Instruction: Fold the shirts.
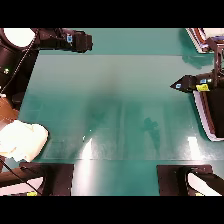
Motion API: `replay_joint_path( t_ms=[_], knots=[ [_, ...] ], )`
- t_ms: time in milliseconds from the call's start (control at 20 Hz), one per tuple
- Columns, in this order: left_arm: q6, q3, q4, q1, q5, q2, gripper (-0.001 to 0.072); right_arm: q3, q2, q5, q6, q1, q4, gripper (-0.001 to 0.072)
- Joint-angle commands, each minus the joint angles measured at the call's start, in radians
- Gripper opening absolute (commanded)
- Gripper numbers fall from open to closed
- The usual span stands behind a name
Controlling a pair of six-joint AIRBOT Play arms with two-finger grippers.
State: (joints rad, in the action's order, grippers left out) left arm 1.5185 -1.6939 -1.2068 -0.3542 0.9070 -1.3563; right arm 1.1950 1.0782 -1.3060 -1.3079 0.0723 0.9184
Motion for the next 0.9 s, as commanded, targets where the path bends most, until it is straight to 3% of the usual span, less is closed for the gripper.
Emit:
replay_joint_path(
  t_ms=[0, 700, 850],
  knots=[
    [0.0, 0.0, 0.0, 0.0, -0.002, 0.0, 0.0025, 0.0, -0.001, 0.006, 0.0, 0.002, -0.001, 0.0015],
    [0.0, -0.001, 0.001, 0.0, -0.04, 0.001, 0.0025, 0.0, -0.001, -0.009, 0.0, 0.002, -0.001, 0.0015],
    [0.0, 0.0, -0.016, 0.054, 0.162, 0.048, 0.0023, 0.0, -0.001, -0.005, 0.0, 0.002, -0.001, 0.0015]
  ],
)
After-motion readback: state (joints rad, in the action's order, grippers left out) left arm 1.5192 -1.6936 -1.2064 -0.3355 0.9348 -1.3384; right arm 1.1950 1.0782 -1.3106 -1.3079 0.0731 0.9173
